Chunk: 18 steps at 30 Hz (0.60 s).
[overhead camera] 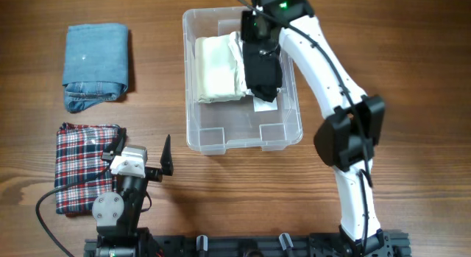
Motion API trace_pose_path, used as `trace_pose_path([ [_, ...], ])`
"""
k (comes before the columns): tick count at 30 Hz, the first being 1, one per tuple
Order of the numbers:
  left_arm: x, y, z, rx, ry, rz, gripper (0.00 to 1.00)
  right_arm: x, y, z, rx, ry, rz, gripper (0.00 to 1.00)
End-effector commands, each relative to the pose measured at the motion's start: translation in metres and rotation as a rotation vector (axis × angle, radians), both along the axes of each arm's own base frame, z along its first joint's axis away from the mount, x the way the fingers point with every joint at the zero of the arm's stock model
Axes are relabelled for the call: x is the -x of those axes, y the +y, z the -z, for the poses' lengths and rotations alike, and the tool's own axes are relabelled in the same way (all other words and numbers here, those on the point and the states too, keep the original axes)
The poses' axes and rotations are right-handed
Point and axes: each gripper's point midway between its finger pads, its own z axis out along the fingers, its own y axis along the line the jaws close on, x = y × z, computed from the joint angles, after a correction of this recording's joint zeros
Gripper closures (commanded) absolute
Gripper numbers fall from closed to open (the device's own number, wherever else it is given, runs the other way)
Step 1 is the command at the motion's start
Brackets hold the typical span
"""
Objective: Pack container
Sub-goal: 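Press and push the black bundle into place with the right gripper, then raise the right gripper out of the bin to the side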
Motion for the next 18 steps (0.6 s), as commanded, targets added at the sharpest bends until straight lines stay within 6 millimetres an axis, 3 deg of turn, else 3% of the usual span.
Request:
trace_pose_path([
  [1, 0.000, 0.003, 0.001, -0.012, -0.002, -0.014, 0.00, 0.009, 0.011, 0.040, -0.020, 0.100, -0.017, 0.91],
  [5, 0.000, 0.003, 0.001, -0.012, -0.002, -0.014, 0.00, 0.009, 0.011, 0.039, -0.022, 0.098, -0.018, 0.91],
  [8, 0.000, 0.003, 0.001, -0.012, -0.002, -0.014, 0.00, 0.009, 0.010, 0.025, -0.030, 0.079, -0.016, 0.92],
  [12, 0.000, 0.003, 0.001, -0.012, -0.002, -0.014, 0.00, 0.005, -0.001, -0.038, -0.043, -0.042, 0.024, 0.90],
  [15, 0.000, 0.003, 0.001, -0.012, -0.002, -0.014, 0.00, 0.010, -0.052, -0.103, -0.019, -0.153, 0.207, 0.69],
  [18, 0.000, 0.003, 0.001, -0.012, -0.002, -0.014, 0.00, 0.020, -0.107, -0.138, -0.005, -0.182, 0.319, 0.48],
])
